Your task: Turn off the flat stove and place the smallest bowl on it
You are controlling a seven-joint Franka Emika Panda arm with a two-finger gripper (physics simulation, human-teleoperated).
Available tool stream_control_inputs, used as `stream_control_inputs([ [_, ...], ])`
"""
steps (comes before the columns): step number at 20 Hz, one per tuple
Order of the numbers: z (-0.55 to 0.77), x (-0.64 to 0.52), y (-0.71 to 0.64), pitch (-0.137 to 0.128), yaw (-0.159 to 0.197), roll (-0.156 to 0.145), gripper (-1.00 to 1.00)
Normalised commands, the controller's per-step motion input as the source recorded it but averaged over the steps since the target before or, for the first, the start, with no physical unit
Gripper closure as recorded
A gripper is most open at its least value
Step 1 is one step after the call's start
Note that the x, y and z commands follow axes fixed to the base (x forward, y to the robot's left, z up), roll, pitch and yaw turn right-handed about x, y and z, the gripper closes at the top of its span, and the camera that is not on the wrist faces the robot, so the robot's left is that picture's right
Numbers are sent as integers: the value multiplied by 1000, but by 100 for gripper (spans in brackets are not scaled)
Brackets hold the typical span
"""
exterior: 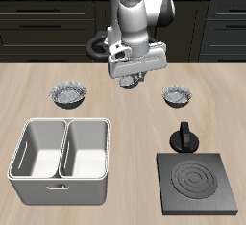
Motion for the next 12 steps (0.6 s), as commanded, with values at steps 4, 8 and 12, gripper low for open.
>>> stream_control_inputs([
  [4,243,214,254,-27,17,-17,100],
  [8,181,235,276,-21,20,-12,100],
  [12,93,219,247,-2,7,2,100],
])
